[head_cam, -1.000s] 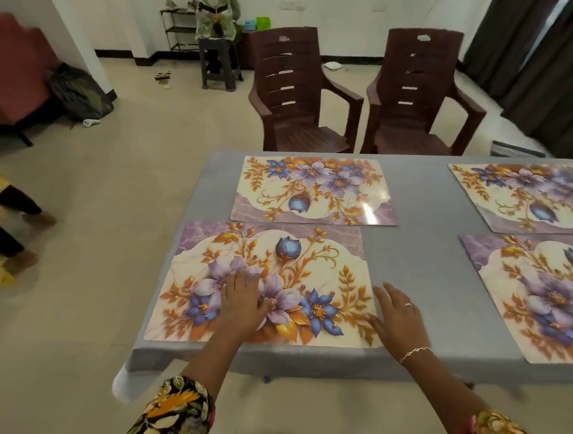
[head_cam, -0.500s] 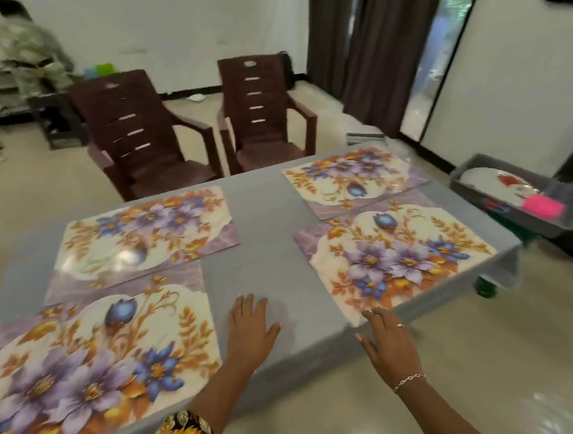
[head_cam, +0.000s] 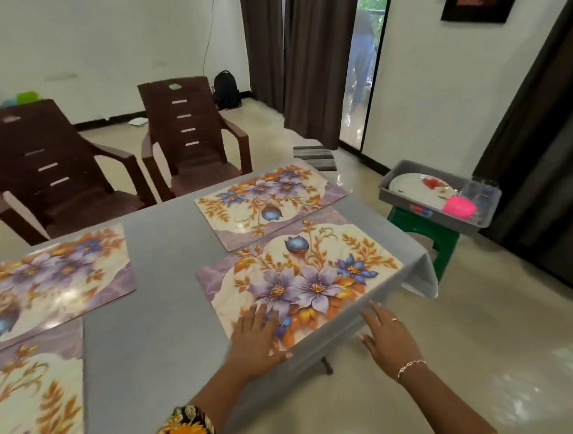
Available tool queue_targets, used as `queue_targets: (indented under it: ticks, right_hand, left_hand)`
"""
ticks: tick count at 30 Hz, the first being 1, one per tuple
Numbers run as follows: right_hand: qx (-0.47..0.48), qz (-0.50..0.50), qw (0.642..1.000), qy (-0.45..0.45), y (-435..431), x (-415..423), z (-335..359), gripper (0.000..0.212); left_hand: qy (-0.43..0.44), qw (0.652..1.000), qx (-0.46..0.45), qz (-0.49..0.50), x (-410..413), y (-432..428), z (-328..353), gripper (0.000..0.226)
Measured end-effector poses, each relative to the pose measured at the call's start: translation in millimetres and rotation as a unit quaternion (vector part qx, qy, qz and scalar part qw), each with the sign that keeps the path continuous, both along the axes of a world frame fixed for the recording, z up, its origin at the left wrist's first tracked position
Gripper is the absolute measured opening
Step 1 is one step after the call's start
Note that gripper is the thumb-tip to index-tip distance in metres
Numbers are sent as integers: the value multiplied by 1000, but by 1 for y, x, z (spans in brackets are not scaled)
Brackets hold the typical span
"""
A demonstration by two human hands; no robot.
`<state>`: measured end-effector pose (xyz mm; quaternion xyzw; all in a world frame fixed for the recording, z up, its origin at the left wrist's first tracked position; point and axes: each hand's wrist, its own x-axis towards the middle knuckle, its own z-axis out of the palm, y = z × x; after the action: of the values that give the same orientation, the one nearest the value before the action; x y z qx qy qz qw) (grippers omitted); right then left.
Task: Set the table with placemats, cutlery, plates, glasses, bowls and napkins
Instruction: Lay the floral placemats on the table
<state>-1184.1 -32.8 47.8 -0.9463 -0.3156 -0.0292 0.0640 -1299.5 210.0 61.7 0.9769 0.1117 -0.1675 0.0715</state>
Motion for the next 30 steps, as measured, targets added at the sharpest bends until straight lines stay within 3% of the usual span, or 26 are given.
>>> queue_targets:
  ticks: [4,6,8,10,12,13,17,20,24,30]
  right_hand:
    - [3,46,999,-6,10,37,-9,59]
    - [-29,77,996,-18,15,54,-14,72]
    - [-54,87,995,11,23,65,-17,78]
    - [-64,105,992,7,28,75,-27,80]
    - [-72,112,991,16,29,79,-36,82]
    - [-59,122,991,5,29,82,-39,82]
    - [1,129,992,8,33,90,-38,61]
    - [23,140,990,-6,31,98,-35,56]
    - [34,169,985,-26,26,114,-38,59]
    - [64,236,967,-64,18,133,-35,37]
  left_hand:
    - [-22,1000,20,-3,10,24,-34,69]
    - [-8,1000,16,6,7,30,-27,75]
    - [-36,999,-6,6,7,37,-28,98]
    - [-9,999,-31,13,8,38,-30,119]
    - [-5,1000,10,5,10,40,-27,129]
    - [49,998,13,29,9,39,-27,126]
    - [25,998,-19,52,14,42,-42,106]
    - [-29,997,-42,65,21,37,-38,90]
    - [-71,994,-29,81,20,38,-50,89]
    - [-135,988,-8,80,26,31,-45,74]
